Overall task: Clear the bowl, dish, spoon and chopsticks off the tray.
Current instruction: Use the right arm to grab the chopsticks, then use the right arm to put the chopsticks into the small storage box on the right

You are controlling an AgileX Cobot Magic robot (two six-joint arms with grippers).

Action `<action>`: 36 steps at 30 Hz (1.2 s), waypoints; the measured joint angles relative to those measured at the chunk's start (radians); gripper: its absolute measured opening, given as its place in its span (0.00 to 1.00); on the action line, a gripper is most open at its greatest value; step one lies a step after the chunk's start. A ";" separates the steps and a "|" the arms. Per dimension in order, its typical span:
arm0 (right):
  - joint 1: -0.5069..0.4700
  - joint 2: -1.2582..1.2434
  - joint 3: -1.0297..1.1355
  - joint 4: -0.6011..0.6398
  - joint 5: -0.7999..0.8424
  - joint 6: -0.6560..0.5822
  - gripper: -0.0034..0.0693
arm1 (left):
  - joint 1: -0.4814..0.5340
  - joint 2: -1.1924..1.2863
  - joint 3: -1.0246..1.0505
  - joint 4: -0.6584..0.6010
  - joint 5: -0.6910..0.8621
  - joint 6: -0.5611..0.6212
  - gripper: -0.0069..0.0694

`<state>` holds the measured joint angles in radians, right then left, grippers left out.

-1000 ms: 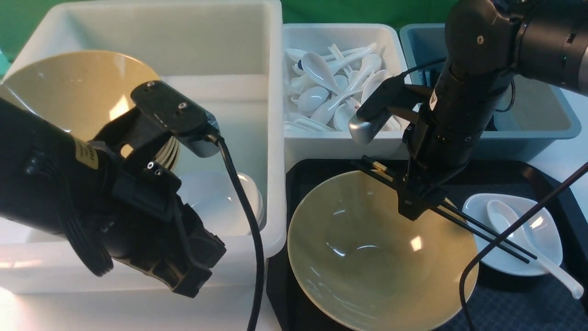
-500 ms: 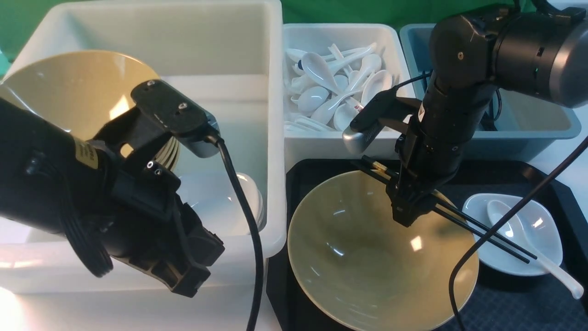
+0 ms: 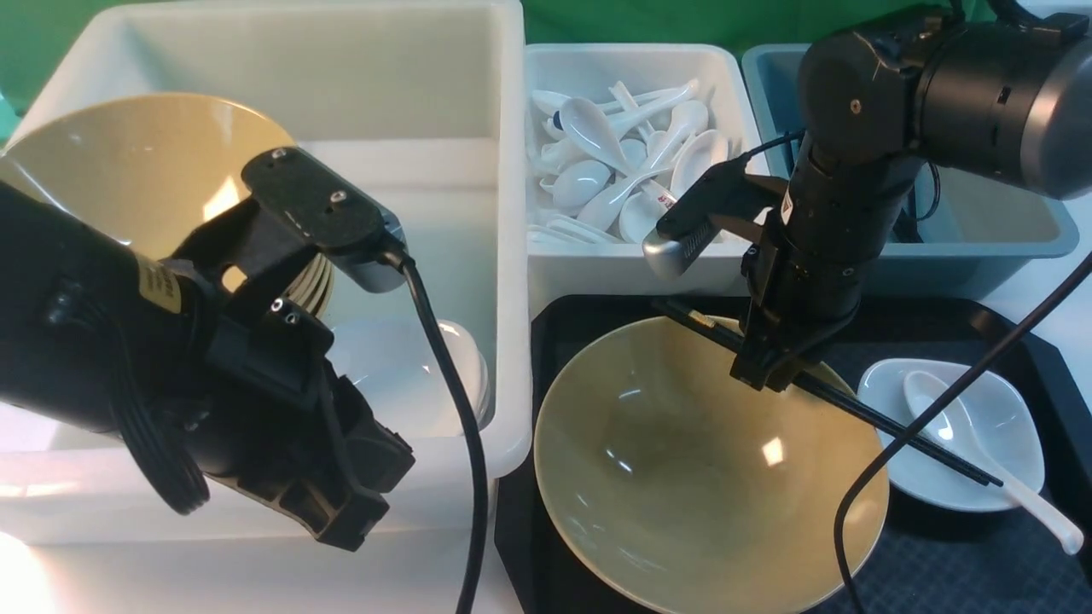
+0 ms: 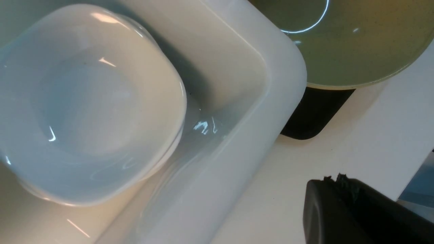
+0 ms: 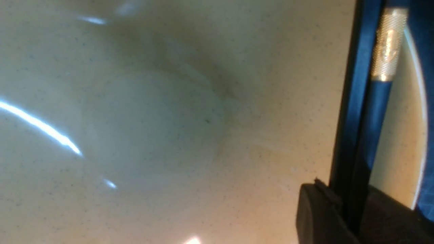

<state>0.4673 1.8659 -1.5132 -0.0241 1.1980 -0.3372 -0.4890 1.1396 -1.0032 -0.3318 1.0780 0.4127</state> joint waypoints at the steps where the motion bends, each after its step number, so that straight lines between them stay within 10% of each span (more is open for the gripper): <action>1: 0.000 -0.004 -0.006 0.000 0.004 0.005 0.25 | 0.000 0.000 0.000 0.000 0.000 0.000 0.08; 11: -0.071 -0.110 -0.239 -0.110 -0.026 0.101 0.25 | 0.000 0.000 -0.004 -0.027 -0.173 0.000 0.08; 29: -0.372 0.227 -0.448 -0.133 -0.626 0.554 0.26 | 0.000 0.002 -0.020 -0.103 -0.277 -0.009 0.08; 36: -0.390 0.265 -0.451 -0.133 -0.415 0.554 0.60 | 0.000 0.002 -0.020 -0.103 -0.255 -0.023 0.08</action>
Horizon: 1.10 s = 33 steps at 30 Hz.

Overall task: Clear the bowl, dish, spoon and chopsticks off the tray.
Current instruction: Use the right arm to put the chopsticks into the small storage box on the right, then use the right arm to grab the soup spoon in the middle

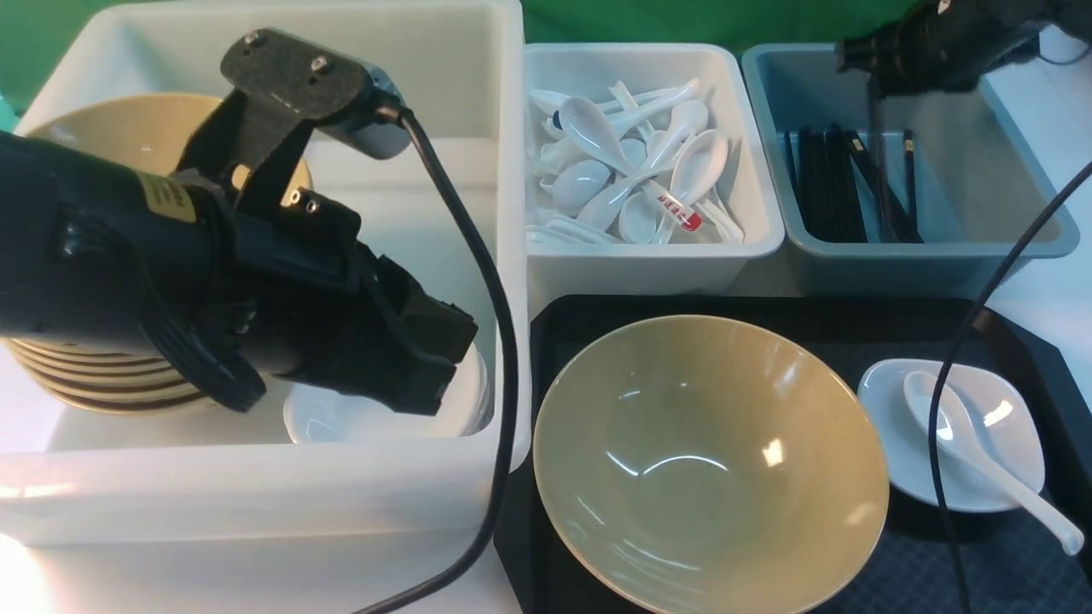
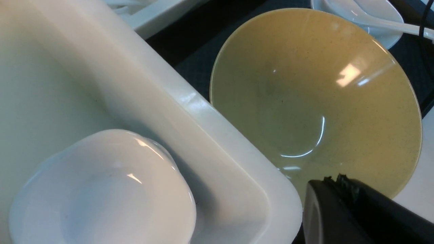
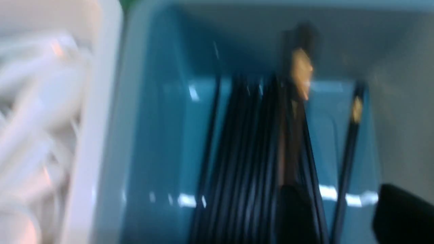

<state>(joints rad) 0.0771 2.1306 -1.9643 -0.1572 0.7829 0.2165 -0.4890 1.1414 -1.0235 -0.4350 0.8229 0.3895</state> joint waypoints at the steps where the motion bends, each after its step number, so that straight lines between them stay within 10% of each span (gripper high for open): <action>1: 0.000 -0.011 -0.003 0.001 0.045 -0.015 0.64 | 0.000 0.000 0.000 0.000 0.000 0.000 0.08; 16: 0.012 -0.549 0.266 0.050 0.457 -0.281 0.78 | -0.157 0.203 -0.317 0.110 0.062 0.105 0.08; 33: 0.139 -0.709 1.097 0.046 0.162 -0.217 0.78 | -0.301 0.332 -0.377 0.167 0.078 0.105 0.08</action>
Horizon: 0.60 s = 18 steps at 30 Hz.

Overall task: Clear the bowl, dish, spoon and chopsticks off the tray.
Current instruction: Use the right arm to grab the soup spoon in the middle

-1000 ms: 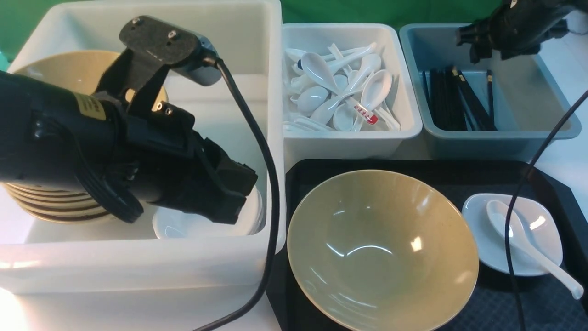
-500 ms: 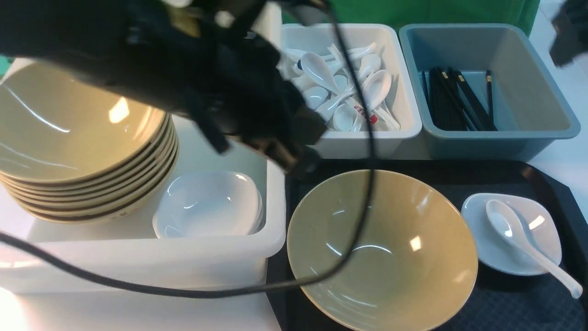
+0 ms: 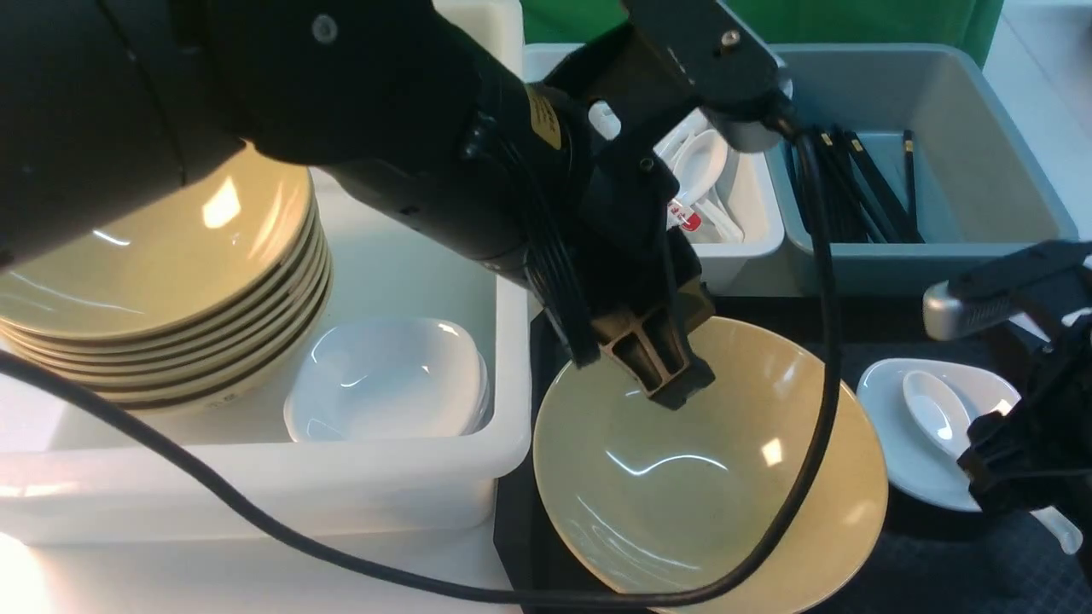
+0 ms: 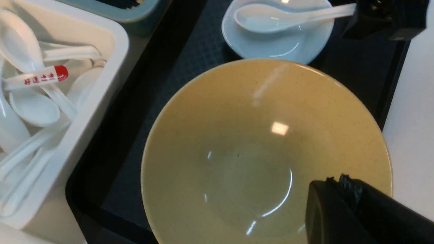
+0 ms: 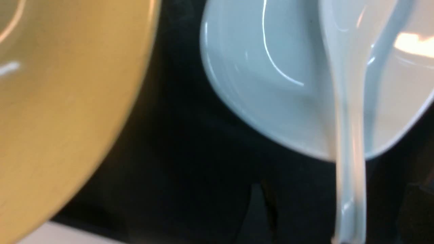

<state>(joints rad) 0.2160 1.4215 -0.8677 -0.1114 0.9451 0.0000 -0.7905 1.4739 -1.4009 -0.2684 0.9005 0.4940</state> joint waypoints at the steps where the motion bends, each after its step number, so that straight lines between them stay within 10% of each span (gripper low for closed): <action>1: 0.000 0.014 0.007 -0.006 -0.024 0.000 0.78 | 0.000 0.000 0.000 0.000 0.003 0.000 0.08; 12: 0.002 0.195 0.013 -0.120 -0.183 0.099 0.74 | 0.000 0.000 0.000 0.004 0.084 0.000 0.08; 18: 0.003 0.222 0.005 -0.120 -0.174 0.109 0.40 | 0.000 0.000 0.000 0.011 0.091 -0.021 0.08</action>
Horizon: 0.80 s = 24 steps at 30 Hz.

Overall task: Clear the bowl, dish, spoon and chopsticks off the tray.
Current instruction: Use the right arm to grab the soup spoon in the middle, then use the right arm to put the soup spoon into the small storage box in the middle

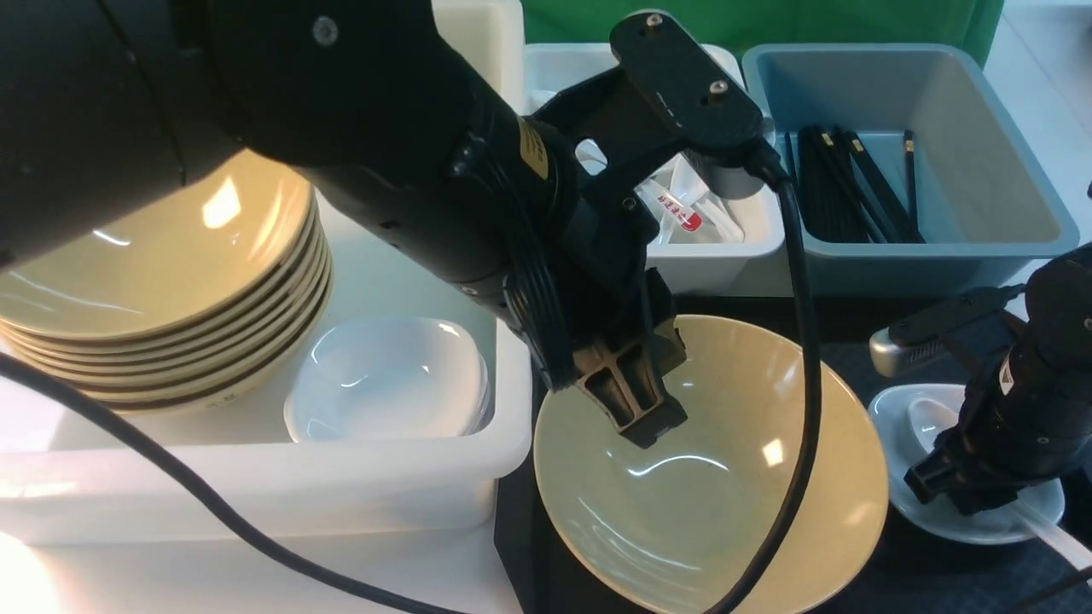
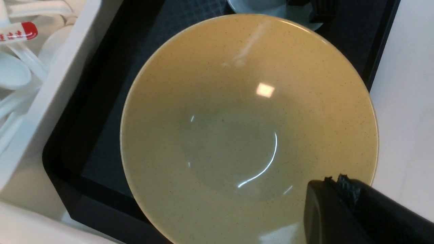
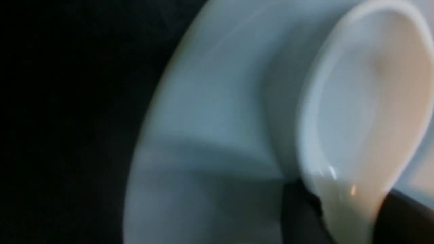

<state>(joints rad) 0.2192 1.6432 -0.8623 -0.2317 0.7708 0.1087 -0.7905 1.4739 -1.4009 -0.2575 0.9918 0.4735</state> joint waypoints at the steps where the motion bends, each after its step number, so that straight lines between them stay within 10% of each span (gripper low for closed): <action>1: 0.000 -0.003 -0.011 0.000 0.013 0.000 0.40 | 0.000 0.000 0.000 0.006 0.002 -0.007 0.08; 15: 0.067 -0.085 -0.534 0.091 0.138 -0.129 0.41 | 0.155 -0.305 0.184 0.227 0.002 -0.260 0.08; 24: 0.129 0.315 -1.098 0.161 0.046 -0.061 0.41 | 0.273 -0.523 0.468 0.196 -0.068 -0.368 0.08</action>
<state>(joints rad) 0.3479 1.9585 -1.9605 -0.0702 0.8166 0.0476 -0.5178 0.9513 -0.9329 -0.0613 0.9239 0.1059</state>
